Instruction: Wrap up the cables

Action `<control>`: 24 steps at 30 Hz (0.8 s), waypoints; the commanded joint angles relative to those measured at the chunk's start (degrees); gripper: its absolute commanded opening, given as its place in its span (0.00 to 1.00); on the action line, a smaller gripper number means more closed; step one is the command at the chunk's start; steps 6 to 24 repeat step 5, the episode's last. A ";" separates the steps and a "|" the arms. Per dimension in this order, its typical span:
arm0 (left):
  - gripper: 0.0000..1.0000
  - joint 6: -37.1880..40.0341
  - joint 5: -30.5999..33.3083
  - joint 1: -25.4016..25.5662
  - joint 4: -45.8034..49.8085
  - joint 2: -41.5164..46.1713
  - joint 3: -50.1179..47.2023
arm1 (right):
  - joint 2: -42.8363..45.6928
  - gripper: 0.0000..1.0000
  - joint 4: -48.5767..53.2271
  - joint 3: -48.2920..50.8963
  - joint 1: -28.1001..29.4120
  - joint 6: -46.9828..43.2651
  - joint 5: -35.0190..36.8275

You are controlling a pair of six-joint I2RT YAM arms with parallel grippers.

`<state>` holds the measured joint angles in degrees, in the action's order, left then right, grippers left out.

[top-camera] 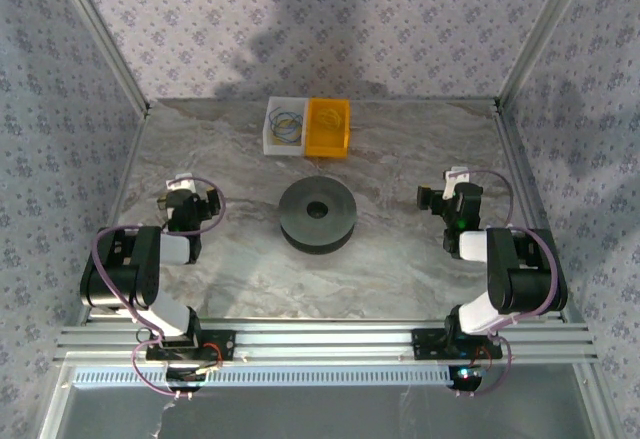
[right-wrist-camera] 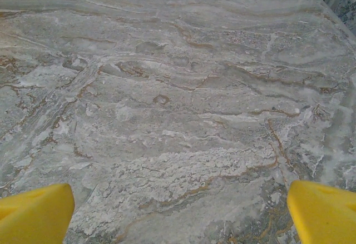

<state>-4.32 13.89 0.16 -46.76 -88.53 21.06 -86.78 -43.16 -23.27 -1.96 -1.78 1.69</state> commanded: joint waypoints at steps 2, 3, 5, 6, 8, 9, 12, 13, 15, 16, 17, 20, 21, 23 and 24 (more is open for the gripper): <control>1.00 0.53 -0.96 0.19 -2.37 0.72 1.27 | -0.33 1.00 -1.22 0.04 -0.03 0.11 -0.64; 1.00 0.54 -0.95 0.21 -2.28 0.71 1.27 | -0.28 1.00 -1.38 0.05 -0.07 0.11 -0.64; 1.00 0.53 -0.90 0.27 -2.28 0.65 1.27 | -0.23 1.00 -1.45 0.18 -0.05 0.09 -0.58; 1.00 0.53 -0.90 0.27 -2.28 0.65 1.27 | -0.23 1.00 -1.45 0.18 -0.05 0.09 -0.58; 1.00 0.53 -0.90 0.27 -2.28 0.65 1.27 | -0.23 1.00 -1.45 0.18 -0.05 0.09 -0.58; 1.00 0.53 -0.90 0.27 -2.28 0.65 1.27 | -0.23 1.00 -1.45 0.18 -0.05 0.09 -0.58; 1.00 0.53 -0.90 0.27 -2.28 0.65 1.27 | -0.23 1.00 -1.45 0.18 -0.05 0.09 -0.58; 1.00 0.53 -0.90 0.27 -2.28 0.65 1.27 | -0.23 1.00 -1.45 0.18 -0.05 0.09 -0.58; 1.00 0.53 -0.90 0.27 -2.28 0.65 1.27 | -0.23 1.00 -1.45 0.18 -0.05 0.09 -0.58; 1.00 0.53 -0.90 0.27 -2.28 0.65 1.27 | -0.23 1.00 -1.45 0.18 -0.05 0.09 -0.58; 1.00 0.53 -0.90 0.27 -2.28 0.65 1.27 | -0.23 1.00 -1.45 0.18 -0.05 0.09 -0.58; 1.00 0.53 -0.90 0.27 -2.28 0.65 1.27 | -0.23 1.00 -1.45 0.18 -0.05 0.09 -0.58; 1.00 0.53 -0.90 0.27 -2.28 0.65 1.27 | -0.23 1.00 -1.45 0.18 -0.05 0.09 -0.58; 1.00 0.53 -0.90 0.27 -2.28 0.65 1.27 | -0.23 1.00 -1.45 0.18 -0.05 0.09 -0.58; 1.00 0.53 -0.90 0.27 -2.28 0.65 1.27 | -0.23 1.00 -1.45 0.18 -0.05 0.09 -0.58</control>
